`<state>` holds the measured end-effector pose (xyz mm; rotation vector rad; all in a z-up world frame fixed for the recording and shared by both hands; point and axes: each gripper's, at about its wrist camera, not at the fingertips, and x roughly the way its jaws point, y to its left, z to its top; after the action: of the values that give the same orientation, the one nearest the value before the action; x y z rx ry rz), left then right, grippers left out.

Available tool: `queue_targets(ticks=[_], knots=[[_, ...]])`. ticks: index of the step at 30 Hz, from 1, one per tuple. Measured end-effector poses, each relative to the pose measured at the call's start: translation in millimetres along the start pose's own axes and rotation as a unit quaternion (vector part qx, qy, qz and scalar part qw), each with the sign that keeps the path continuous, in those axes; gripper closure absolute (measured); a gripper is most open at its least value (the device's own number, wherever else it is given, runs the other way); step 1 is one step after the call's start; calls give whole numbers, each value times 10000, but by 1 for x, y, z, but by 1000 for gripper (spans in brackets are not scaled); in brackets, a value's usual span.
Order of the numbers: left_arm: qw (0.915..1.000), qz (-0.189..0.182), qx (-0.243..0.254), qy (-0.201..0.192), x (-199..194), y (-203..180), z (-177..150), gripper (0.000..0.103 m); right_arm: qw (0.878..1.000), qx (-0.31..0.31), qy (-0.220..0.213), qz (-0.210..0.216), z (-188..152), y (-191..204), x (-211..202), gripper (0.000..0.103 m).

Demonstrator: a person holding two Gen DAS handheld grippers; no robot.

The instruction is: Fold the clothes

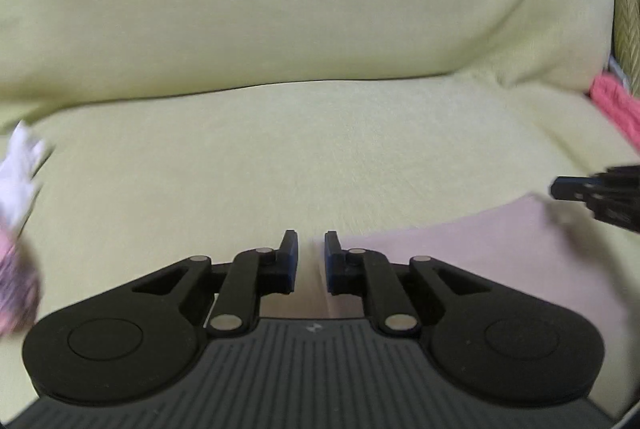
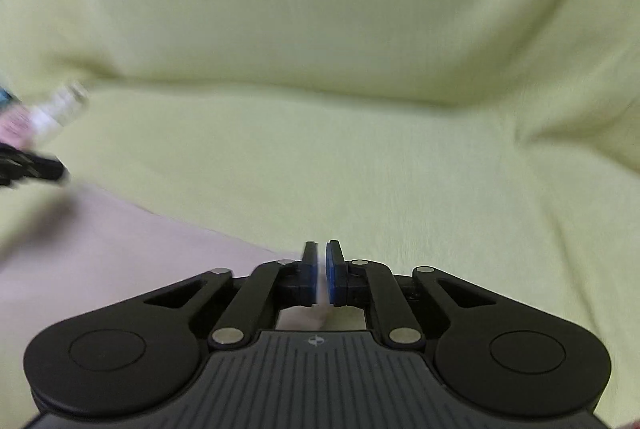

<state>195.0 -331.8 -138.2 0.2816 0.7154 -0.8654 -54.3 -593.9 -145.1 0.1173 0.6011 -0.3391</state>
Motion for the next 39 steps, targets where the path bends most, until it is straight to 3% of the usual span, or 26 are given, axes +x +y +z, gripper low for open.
queue_targets(ticks=[3, 7, 9, 12, 16, 19, 20, 21, 22, 24, 29, 33, 37, 39], knots=[[9998, -65, 157, -142, -45, -15, -31, 91, 9984, 130, -284, 479, -27, 28, -52, 84], [9987, -210, 428, -169, -80, -45, -82, 90, 9965, -242, -241, 764, -68, 77, -61, 85], [9974, -40, 689, -219, -75, -65, -100, 88, 9958, -577, -188, 681, -88, 101, -54, 86], [9973, 187, 705, -44, -59, -68, -119, 84, 9971, -691, 13, 333, -109, 98, -50, 88], [9996, 107, 272, 52, -60, -55, -105, 84, 9986, -93, 327, -417, -95, 57, -55, 75], [9988, 387, -1, 300, -65, -48, -99, 83, 9932, 998, 446, -407, -96, 22, -69, 69], [9982, 451, -103, 388, -67, -46, -97, 80, 9910, 1197, 440, -395, -97, 16, -75, 65], [9979, 486, -102, 420, -68, -48, -97, 70, 9899, 1303, 405, -390, -95, 13, -81, 63], [9976, 521, -99, 450, -69, -50, -98, 66, 9891, 1379, 365, -379, -89, 21, -78, 56], [9969, 591, -93, 512, -71, -55, -100, 66, 9870, 1542, 347, -282, -86, 35, -78, 44], [9948, 765, -79, 665, -76, -66, -104, 61, 9866, 1609, 286, -32, -68, 36, -103, 31], [9928, 903, -67, 787, -81, -75, -108, 55, 9887, 1486, 173, -45, -68, 59, -106, 23], [9916, 1031, 72, 776, -86, -82, -110, 45, 9871, 1586, 210, -93, -72, 67, -109, 8], [9911, 1076, 134, 769, -88, -85, -112, 43, 9866, 1612, 220, -137, -73, 71, -112, 6]])
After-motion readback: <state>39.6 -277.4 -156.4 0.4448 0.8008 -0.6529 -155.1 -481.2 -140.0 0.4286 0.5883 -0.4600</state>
